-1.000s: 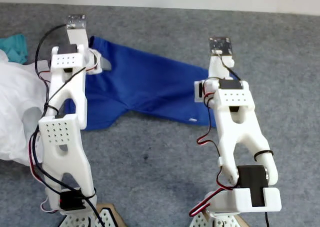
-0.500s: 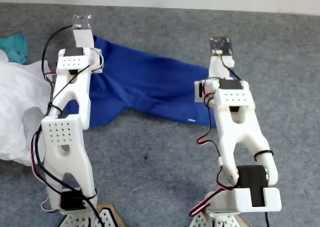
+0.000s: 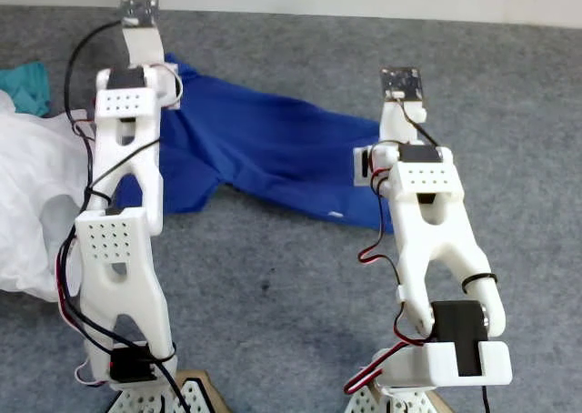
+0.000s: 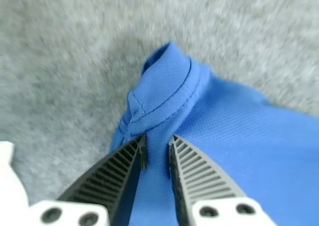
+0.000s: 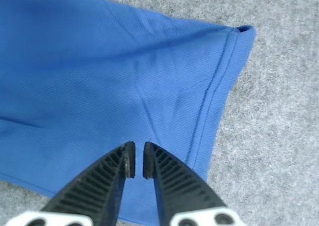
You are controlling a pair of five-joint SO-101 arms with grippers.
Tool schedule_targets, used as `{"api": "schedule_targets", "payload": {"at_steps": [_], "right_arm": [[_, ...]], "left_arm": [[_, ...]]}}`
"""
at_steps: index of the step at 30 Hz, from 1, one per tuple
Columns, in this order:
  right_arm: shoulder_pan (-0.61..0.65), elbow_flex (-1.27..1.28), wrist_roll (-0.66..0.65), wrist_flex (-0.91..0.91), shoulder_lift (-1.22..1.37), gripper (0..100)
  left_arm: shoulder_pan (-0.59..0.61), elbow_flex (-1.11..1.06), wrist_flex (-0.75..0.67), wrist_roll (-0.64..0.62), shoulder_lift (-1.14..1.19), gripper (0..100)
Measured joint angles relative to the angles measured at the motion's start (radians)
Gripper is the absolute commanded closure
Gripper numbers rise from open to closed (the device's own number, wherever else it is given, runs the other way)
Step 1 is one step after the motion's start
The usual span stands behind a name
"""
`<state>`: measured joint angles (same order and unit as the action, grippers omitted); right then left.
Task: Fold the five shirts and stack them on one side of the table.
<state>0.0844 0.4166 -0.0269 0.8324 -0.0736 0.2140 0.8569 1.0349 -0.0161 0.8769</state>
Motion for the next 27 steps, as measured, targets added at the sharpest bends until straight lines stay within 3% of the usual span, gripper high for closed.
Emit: {"api": "schedule_targets", "payload": {"at_steps": [16, 23, 27], "right_arm": [[0.0, 0.0, 0.0, 0.0, 0.0, 95.2], [0.0, 0.0, 0.0, 0.0, 0.0, 95.4], [0.0, 0.0, 0.003, 0.0, 0.0, 99.6]], "left_arm": [[0.002, 0.129, 0.028, 0.003, 0.155, 92], [0.002, 0.133, 0.098, 0.169, 0.173, 91], [0.002, 0.19, 0.219, 0.258, 0.173, 80]]}}
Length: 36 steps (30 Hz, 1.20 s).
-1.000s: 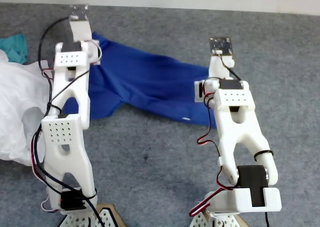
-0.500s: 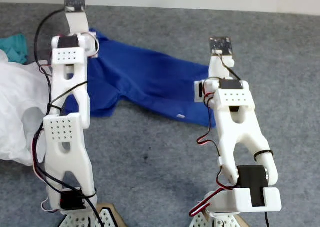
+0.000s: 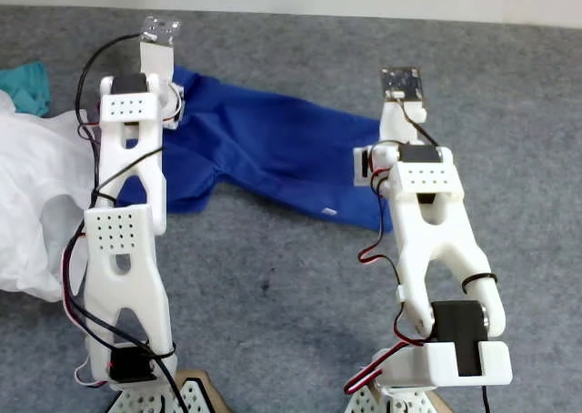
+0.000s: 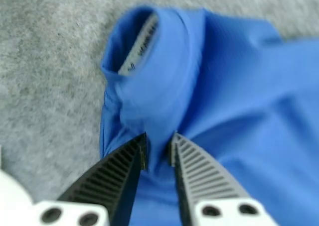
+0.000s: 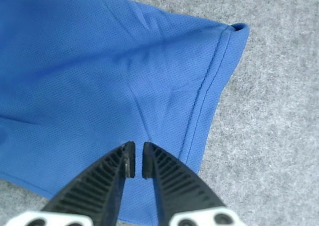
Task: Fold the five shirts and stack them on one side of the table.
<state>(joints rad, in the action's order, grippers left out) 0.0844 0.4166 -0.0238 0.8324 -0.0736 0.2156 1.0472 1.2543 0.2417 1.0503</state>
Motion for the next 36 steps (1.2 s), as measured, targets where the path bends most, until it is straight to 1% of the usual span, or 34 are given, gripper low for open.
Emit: {"api": "schedule_targets", "payload": {"at_steps": [3, 6, 9, 12, 15, 18, 21, 23, 30, 31, 36], "right_arm": [[0.0, 0.0, 0.034, 0.0, 0.0, 99.2], [0.0, 0.0, 0.044, 0.0, 0.0, 99.2], [0.0, 0.0, 0.049, 0.0, 0.0, 99.2], [-0.005, 0.0, 0.049, 0.0, 0.0, 99.2], [-0.005, 0.0, 0.049, 0.0, 0.0, 99.2], [-0.005, 0.0, 0.049, 0.0, 0.0, 99.2], [-0.005, 0.0, 0.049, 0.0, 0.0, 99.2], [-0.003, 0.0, 0.049, 0.0, 0.0, 99.2], [0.081, 0.031, 0.049, 0.0, 0.0, 99.2], [0.086, 0.031, 0.049, 0.0, 0.0, 99.2], [0.087, 0.032, 0.049, 0.0, 0.0, 99.2]], "left_arm": [[0.002, 0.081, 0.112, 0.018, 0.0, 74], [0.002, 0.195, 0.222, 0.023, 0.0, 73], [0.002, 0.298, 0.302, 0.025, 0.0, 73], [0.002, 0.365, 0.35, 0.025, 0.0, 73], [0.012, 0.411, 0.365, 0.025, 0.0, 73], [0.04, 0.434, 0.379, 0.025, 0.0, 73], [0.043, 0.434, 0.442, 0.025, 0.0, 74], [0.034, 0.433, 0.483, 0.025, 0.0, 77], [-0.025, 0.414, 0.496, 0.025, 0.091, 98], [-0.031, 0.414, 0.496, 0.025, 0.098, 100], [-0.043, 0.387, 0.497, 0.025, 0.112, 99]]}}
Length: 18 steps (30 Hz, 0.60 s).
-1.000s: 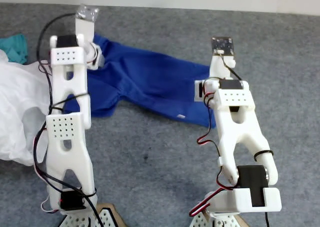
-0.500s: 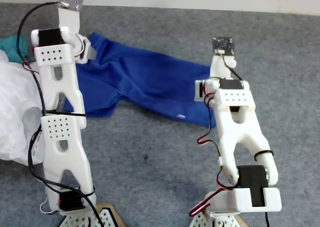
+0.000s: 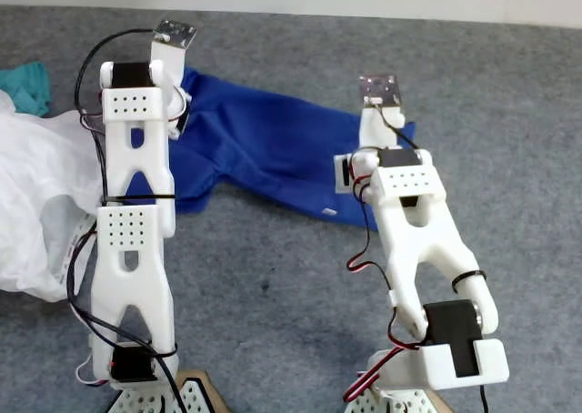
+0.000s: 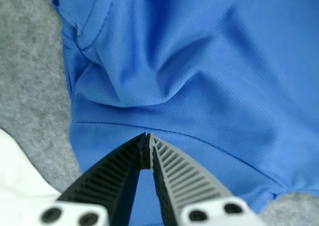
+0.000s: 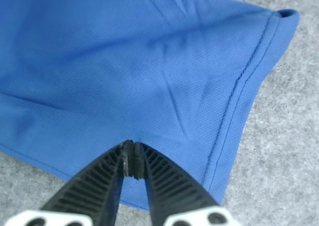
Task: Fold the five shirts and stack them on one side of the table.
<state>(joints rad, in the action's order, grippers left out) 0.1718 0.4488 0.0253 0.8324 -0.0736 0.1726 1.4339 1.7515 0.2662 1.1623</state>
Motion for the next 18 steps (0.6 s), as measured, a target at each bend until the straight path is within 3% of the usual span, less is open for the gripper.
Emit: {"api": "schedule_targets", "payload": {"at_steps": [7, 18], "right_arm": [[-0.012, 0.106, -0.043, -0.003, 0.0, 99.2], [-0.149, 0.173, -0.12, -0.025, 0.0, 99.2]], "left_arm": [[0.002, -0.032, 0.0, 0.0, 0.114, 99], [0.026, -0.021, 0.0, 0.002, 0.137, 99]]}}
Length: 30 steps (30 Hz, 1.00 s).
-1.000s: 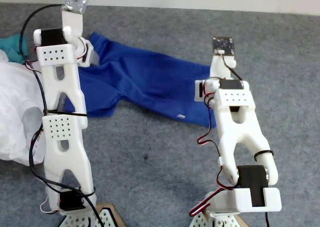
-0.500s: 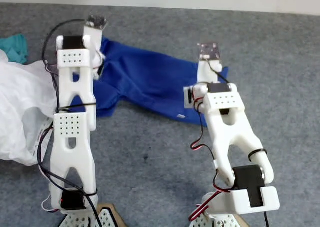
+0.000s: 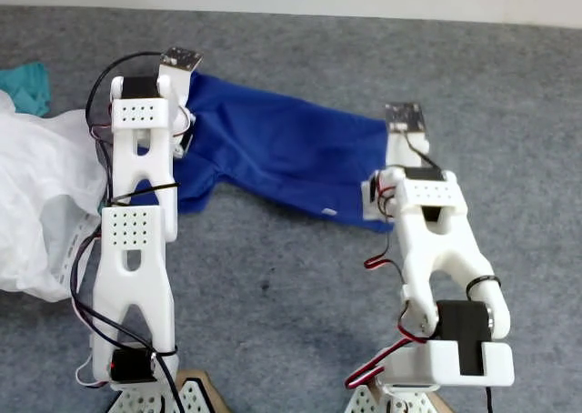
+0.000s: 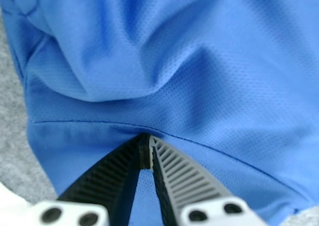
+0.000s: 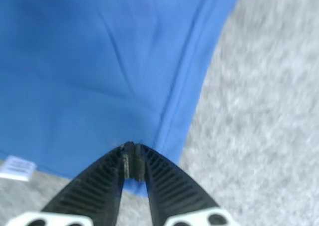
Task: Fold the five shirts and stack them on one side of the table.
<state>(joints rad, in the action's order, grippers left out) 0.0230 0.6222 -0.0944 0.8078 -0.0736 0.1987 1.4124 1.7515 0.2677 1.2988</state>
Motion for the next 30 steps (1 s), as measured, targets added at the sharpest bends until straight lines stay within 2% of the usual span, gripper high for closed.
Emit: {"api": "schedule_targets", "payload": {"at_steps": [9, 17, 23, 27, 30], "right_arm": [[-0.009, 0.08, -0.072, -0.005, 0.0, 99.2], [-0.081, 0.083, -0.103, -0.005, 0.0, 99.2], [-0.087, 0.078, -0.117, -0.003, 0.0, 99.2], [-0.089, 0.017, -0.078, -0.003, 0.0, 99.2], [-0.087, -0.04, -0.046, -0.003, 0.0, 99.2]], "left_arm": [[0.023, 0.0, 0.0, 0.0, 0.003, 99], [0.032, 0.0, 0.002, 0.0, 0.003, 99], [0.032, -0.003, 0.003, 0.06, 0.0, 99], [0.057, -0.092, 0.003, 0.077, -0.066, 99], [0.083, -0.23, 0.005, 0.138, -0.166, 99]]}}
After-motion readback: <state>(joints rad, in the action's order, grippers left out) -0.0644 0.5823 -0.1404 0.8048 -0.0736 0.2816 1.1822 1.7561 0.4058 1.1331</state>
